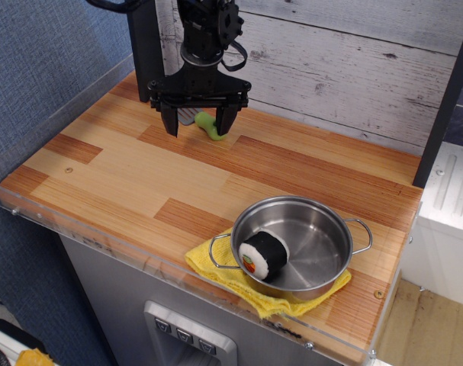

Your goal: Move the fork to the right corner behind the pot.

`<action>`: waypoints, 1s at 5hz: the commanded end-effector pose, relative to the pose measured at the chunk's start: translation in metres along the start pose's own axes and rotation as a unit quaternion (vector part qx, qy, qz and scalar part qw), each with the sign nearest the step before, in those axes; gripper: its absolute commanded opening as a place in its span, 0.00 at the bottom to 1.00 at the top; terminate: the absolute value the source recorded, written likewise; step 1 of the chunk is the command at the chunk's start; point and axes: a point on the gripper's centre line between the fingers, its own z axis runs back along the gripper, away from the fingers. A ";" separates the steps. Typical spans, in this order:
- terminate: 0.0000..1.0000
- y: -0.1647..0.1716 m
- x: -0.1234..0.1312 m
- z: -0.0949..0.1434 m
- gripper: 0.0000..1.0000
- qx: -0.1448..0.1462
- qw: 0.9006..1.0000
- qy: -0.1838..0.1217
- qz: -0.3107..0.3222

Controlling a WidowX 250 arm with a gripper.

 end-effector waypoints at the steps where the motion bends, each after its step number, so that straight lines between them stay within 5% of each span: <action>1: 0.00 -0.001 0.014 -0.008 1.00 0.006 1.000 -0.007 0.016; 2: 0.00 -0.008 0.014 -0.016 1.00 0.007 1.000 -0.004 0.012; 3: 0.00 -0.008 0.012 -0.020 0.00 0.012 1.000 -0.002 0.015; 5: 0.00 -0.003 0.007 -0.006 0.00 0.024 1.000 -0.011 -0.007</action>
